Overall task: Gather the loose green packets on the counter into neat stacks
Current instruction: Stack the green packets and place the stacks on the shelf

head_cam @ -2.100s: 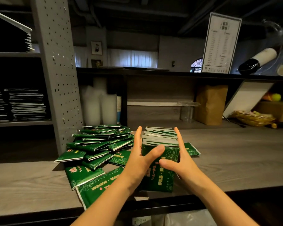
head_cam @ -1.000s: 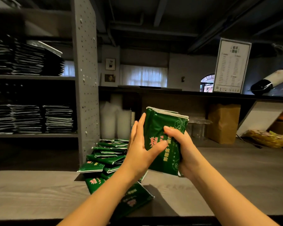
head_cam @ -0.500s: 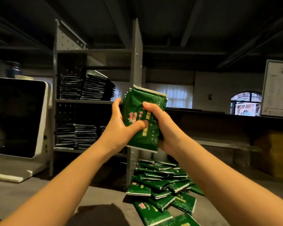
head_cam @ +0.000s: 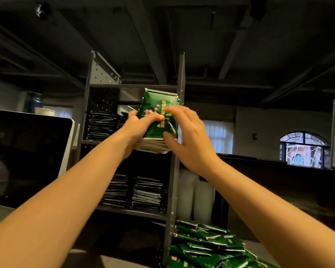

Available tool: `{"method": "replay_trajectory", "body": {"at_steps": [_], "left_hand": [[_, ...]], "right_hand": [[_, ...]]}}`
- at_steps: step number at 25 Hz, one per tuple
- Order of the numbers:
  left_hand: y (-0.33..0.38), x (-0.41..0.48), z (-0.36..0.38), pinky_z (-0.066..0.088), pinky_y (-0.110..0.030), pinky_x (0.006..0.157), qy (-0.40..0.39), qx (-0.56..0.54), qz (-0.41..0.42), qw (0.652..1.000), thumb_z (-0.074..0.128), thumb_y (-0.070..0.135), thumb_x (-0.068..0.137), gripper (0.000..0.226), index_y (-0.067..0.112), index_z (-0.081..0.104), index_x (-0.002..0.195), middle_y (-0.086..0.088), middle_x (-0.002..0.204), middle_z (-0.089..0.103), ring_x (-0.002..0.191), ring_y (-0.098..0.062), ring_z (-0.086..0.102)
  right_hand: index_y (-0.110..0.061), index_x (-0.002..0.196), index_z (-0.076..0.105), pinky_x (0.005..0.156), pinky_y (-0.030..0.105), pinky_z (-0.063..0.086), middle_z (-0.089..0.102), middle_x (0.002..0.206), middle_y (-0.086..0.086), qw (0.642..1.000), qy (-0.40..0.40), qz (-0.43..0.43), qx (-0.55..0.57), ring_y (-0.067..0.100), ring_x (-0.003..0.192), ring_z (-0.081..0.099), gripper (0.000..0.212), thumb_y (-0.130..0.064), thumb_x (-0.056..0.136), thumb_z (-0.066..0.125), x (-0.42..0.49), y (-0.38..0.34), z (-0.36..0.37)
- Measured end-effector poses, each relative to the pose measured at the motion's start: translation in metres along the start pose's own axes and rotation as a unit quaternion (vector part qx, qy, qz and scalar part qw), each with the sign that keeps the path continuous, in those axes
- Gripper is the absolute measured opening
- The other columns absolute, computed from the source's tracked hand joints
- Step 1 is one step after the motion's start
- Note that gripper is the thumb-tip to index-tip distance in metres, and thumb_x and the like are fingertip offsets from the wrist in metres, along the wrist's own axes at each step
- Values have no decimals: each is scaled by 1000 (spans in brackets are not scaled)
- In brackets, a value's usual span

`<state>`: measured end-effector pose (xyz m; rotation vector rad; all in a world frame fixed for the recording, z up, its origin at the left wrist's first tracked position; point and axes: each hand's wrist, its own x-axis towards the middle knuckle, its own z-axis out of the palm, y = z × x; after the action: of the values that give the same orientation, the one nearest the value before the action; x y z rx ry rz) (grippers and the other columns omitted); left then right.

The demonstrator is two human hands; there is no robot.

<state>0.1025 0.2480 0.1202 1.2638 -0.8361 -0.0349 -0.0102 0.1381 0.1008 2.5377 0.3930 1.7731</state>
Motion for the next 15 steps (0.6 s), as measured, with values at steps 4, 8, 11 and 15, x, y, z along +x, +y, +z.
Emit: {"method": "replay_trajectory", "body": {"at_steps": [4, 8, 11, 15], "left_hand": [[1, 14, -4, 55, -37, 65, -61, -7, -68, 996, 76, 55, 55, 88, 15, 51, 130, -9, 105, 69, 85, -25, 70], [-5, 19, -1, 53, -29, 60, -136, 21, -107, 985, 56, 51, 85, 35, 22, 68, 98, -3, 82, 69, 71, -19, 67], [-7, 26, -4, 52, -30, 63, -154, 25, -120, 980, 54, 54, 85, 35, 22, 69, 87, -2, 74, 69, 69, -19, 66], [-5, 34, -8, 52, -34, 71, -133, 42, -138, 980, 50, 58, 84, 41, 20, 68, 87, -4, 78, 68, 77, -22, 65]], "right_hand": [[-15, 136, 40, 105, 41, 35, 47, 138, 5, 992, -39, -47, -114, 25, 132, 39, 72, -34, 73, 71, -3, 10, 19], [-14, 138, 37, 99, 43, 41, 44, 139, 7, 973, -50, -44, -219, 29, 131, 39, 94, -45, 59, 80, -7, 18, 33], [-16, 134, 38, 92, 43, 44, 47, 135, 6, 960, -47, -47, -274, 28, 125, 45, 104, -55, 48, 82, -2, 19, 40], [-17, 134, 35, 86, 45, 46, 50, 130, 7, 948, -48, -38, -313, 28, 118, 50, 111, -53, 41, 85, 7, 25, 47]]}}
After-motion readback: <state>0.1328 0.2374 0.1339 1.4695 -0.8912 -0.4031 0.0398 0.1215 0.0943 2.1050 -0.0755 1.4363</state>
